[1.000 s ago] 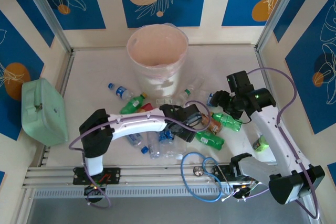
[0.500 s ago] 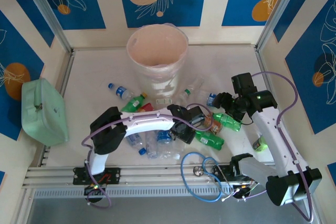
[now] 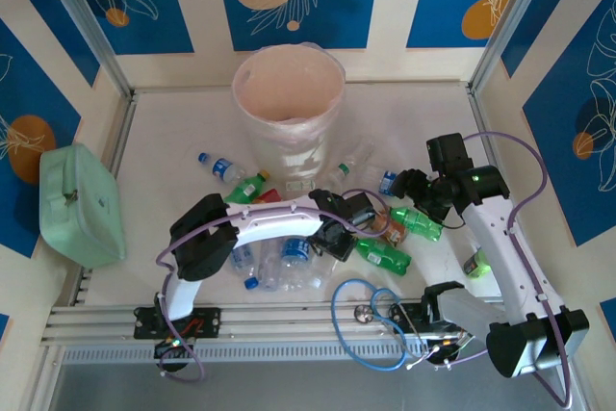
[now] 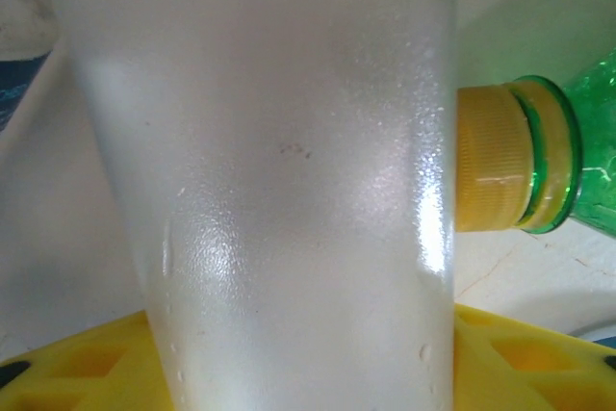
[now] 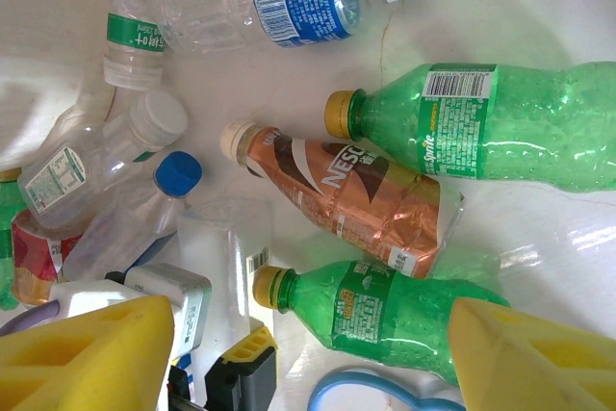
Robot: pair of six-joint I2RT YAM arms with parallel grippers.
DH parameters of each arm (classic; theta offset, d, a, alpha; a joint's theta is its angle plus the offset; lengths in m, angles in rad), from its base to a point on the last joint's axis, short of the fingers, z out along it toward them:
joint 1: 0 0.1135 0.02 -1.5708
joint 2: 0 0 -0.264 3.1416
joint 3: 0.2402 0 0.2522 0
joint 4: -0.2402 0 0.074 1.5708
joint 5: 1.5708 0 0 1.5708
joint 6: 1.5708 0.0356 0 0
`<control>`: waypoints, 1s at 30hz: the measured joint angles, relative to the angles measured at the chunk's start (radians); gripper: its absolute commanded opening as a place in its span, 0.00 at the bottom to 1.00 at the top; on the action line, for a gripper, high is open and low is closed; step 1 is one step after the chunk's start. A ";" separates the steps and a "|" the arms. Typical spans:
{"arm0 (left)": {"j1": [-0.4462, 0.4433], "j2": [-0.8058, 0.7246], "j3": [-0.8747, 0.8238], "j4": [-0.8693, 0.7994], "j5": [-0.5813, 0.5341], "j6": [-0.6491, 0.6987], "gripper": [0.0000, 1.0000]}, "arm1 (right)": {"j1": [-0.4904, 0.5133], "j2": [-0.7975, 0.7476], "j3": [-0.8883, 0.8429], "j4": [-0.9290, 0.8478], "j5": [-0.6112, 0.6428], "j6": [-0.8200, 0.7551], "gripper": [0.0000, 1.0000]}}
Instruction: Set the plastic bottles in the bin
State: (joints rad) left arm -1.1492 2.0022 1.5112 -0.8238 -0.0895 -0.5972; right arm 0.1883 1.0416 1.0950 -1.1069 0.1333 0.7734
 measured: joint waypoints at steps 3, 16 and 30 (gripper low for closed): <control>0.000 -0.004 0.000 0.000 0.000 -0.005 0.59 | 0.000 -0.006 0.000 0.000 0.000 0.000 0.76; -0.001 -0.192 0.075 -0.056 -0.026 -0.030 0.59 | 0.000 -0.062 0.000 -0.002 0.001 0.000 0.75; 0.030 -0.306 0.573 -0.262 -0.132 0.039 0.59 | -0.006 -0.095 0.001 -0.001 0.009 0.001 0.75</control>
State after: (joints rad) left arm -1.1191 1.6962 2.0838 -1.0863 -0.2211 -0.5583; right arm 0.1825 0.9466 1.0958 -1.1080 0.1421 0.7742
